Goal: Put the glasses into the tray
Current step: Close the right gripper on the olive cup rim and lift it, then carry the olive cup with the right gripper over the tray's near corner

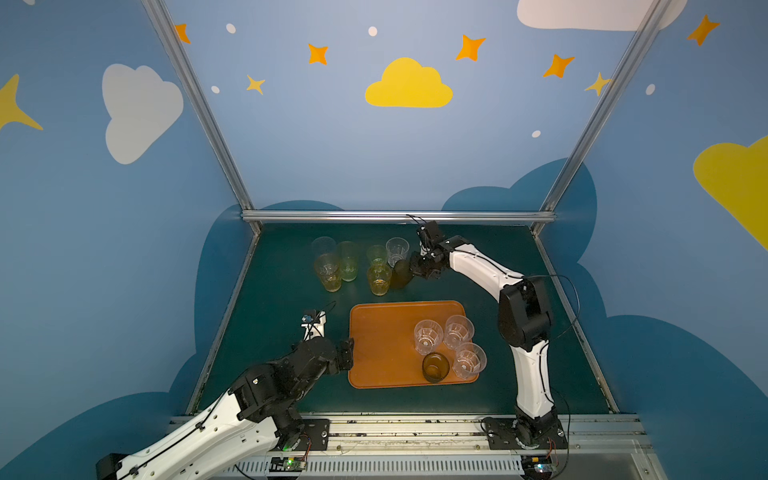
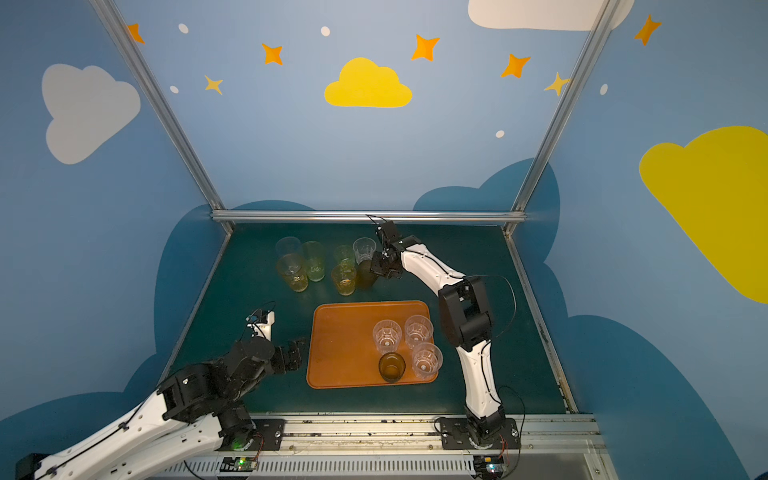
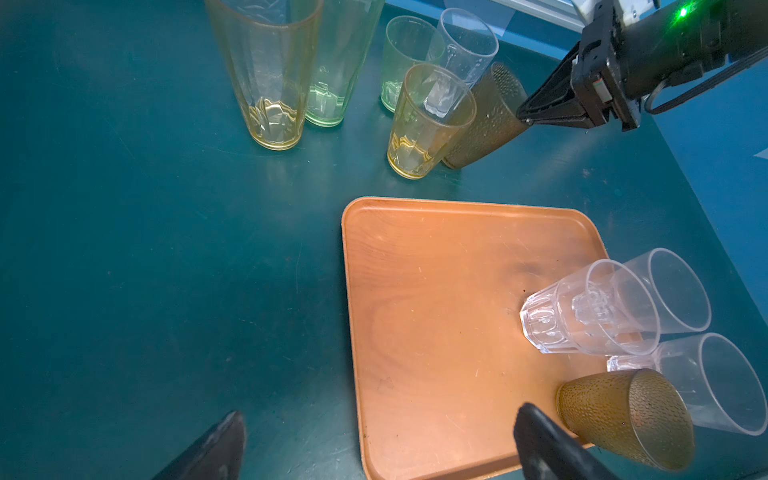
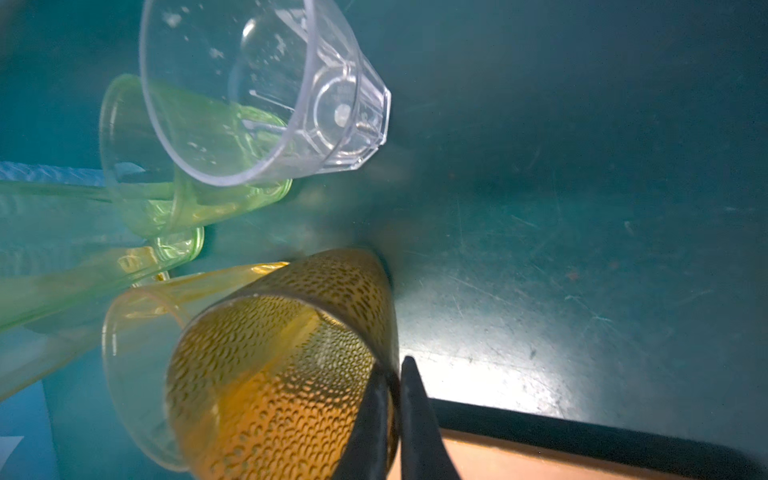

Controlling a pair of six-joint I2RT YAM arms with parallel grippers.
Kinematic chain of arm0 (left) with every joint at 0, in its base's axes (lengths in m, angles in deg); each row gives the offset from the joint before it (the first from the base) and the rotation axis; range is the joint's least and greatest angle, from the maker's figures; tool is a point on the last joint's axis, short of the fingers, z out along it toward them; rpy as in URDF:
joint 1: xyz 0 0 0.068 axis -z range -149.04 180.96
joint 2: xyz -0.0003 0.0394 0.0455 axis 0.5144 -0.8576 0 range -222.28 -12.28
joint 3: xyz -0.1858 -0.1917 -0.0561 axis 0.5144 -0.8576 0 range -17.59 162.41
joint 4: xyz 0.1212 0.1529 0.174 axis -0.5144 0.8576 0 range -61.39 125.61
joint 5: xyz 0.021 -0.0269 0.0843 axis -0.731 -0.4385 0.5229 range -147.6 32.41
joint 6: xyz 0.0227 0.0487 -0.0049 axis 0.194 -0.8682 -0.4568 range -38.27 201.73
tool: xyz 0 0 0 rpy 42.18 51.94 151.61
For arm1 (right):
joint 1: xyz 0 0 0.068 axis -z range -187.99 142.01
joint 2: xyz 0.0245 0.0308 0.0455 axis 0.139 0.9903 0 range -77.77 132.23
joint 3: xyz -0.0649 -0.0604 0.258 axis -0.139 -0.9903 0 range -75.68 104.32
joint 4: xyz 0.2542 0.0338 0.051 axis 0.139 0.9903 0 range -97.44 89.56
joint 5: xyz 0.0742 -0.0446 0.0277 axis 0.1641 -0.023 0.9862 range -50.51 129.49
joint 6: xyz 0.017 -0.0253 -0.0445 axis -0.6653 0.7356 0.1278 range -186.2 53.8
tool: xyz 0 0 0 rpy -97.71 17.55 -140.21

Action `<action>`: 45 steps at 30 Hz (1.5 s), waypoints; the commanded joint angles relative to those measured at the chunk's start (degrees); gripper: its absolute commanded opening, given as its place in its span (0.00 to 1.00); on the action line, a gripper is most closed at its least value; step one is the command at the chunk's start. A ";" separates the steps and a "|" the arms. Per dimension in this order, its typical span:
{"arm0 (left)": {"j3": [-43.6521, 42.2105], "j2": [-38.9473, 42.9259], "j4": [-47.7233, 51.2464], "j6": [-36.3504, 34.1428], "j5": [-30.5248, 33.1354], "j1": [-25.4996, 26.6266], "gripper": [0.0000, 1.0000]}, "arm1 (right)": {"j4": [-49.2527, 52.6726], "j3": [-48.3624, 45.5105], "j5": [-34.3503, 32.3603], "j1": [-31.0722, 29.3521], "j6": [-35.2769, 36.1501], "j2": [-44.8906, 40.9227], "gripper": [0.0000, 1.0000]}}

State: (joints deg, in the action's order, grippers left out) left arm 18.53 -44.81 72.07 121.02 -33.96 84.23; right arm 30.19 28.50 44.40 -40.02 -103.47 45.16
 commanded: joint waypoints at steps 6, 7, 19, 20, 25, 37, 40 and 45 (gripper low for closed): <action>-0.44 0.11 -0.04 -0.11 1.24 -0.11 1.00 | 1.68 -0.18 -0.05 -0.22 0.19 -1.27 0.04; -0.44 0.03 -0.04 -0.22 1.24 -0.26 1.00 | 1.45 -0.80 -0.31 -0.25 0.03 -1.96 0.04; -0.18 1.18 0.28 0.23 2.72 -0.28 1.00 | -1.92 -8.60 -3.06 -0.22 -0.78 -11.15 0.00; 0.04 1.53 0.39 0.22 3.07 -0.29 1.00 | -2.31 -9.13 -2.98 -0.22 -0.78 -11.96 0.00; 1.12 2.43 0.30 -0.29 3.10 -0.30 1.00 | -5.53 -13.94 -3.00 -0.24 -1.31 -16.88 0.00; 5.10 -2.53 -0.84 -1.81 -0.55 -0.37 1.00 | -6.66 -20.91 -3.89 -0.43 -0.56 -27.92 0.00; 6.86 -4.12 -0.75 -3.36 -1.50 -0.39 1.00 | -6.29 -22.77 -4.75 -0.55 -0.30 -31.62 0.00; 9.02 -6.27 -0.16 -5.50 -4.43 -0.53 1.00 | -3.40 -24.74 -5.69 -0.98 0.63 -37.21 0.00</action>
State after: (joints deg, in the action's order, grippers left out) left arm 25.77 -50.21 71.31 117.89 -36.23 84.04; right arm 25.31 4.59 40.09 -40.31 -103.43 11.35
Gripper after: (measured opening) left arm 0.997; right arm 0.048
